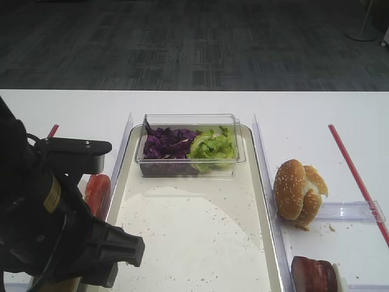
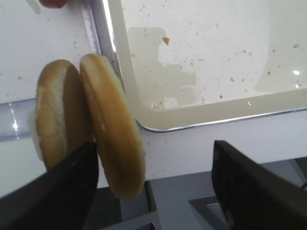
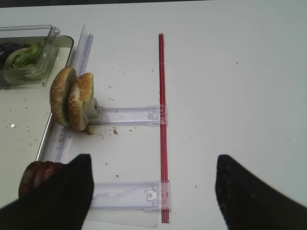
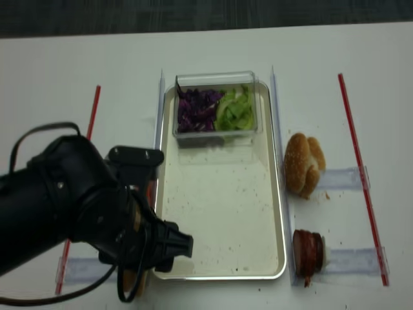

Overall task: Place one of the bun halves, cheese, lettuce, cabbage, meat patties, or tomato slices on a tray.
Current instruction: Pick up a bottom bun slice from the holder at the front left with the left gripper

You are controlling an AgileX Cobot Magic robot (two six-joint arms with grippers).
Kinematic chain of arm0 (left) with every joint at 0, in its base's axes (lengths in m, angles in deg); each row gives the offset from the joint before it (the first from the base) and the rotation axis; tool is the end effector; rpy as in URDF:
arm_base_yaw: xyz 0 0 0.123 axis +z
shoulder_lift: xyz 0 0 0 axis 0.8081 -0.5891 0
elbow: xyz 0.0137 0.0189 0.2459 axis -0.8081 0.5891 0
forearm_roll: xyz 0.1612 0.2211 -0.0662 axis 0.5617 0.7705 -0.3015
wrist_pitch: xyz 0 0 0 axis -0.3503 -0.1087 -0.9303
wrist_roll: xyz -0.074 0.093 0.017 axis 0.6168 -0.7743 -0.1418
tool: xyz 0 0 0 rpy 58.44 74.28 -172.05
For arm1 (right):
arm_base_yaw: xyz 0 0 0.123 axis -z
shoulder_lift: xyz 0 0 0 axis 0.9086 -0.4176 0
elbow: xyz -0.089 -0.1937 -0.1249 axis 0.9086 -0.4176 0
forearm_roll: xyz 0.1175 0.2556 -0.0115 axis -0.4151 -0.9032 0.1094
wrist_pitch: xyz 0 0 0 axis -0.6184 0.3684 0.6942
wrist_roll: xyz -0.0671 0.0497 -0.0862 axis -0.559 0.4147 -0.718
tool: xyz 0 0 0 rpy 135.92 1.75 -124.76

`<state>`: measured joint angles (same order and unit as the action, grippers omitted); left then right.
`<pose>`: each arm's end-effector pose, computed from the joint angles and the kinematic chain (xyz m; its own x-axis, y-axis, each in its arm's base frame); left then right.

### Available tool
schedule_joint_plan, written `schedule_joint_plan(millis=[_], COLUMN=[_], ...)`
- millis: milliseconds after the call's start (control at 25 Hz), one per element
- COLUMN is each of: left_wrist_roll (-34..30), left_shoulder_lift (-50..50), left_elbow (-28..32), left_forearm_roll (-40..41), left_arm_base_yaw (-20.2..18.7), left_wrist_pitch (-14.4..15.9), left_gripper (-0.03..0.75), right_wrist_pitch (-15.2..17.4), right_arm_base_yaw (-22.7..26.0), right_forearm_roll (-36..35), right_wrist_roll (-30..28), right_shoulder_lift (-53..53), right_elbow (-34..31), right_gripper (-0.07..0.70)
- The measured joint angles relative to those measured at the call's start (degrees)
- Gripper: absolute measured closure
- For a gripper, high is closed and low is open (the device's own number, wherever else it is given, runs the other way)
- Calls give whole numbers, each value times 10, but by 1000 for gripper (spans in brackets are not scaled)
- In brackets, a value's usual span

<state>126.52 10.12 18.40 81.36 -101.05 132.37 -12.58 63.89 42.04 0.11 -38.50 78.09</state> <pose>0.1829 -0.1871 0.1462 -0.9808 0.1004 -0.1669 0.1133 0.9911 -0.0695 0.0818 0.0062 0.2660 -0.5218 0.0345 -0.8524 -0.0305 0.9978 0.0591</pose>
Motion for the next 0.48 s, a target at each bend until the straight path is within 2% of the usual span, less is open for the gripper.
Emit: schedule_joint_plan(millis=[480], left_wrist_roll=[3], left_shoulder_lift=[-77], left_elbow=[-2], left_forearm_roll=[16], left_arm_base_yaw=[0], left_wrist_pitch=[-7], left_gripper=[267], right_wrist_pitch=[0], right_arm_base_yaw=[0], right_forearm_roll=[0], right_wrist_roll=[0], right_shoulder_lift=[0], right_elbow=[0], right_gripper=[79])
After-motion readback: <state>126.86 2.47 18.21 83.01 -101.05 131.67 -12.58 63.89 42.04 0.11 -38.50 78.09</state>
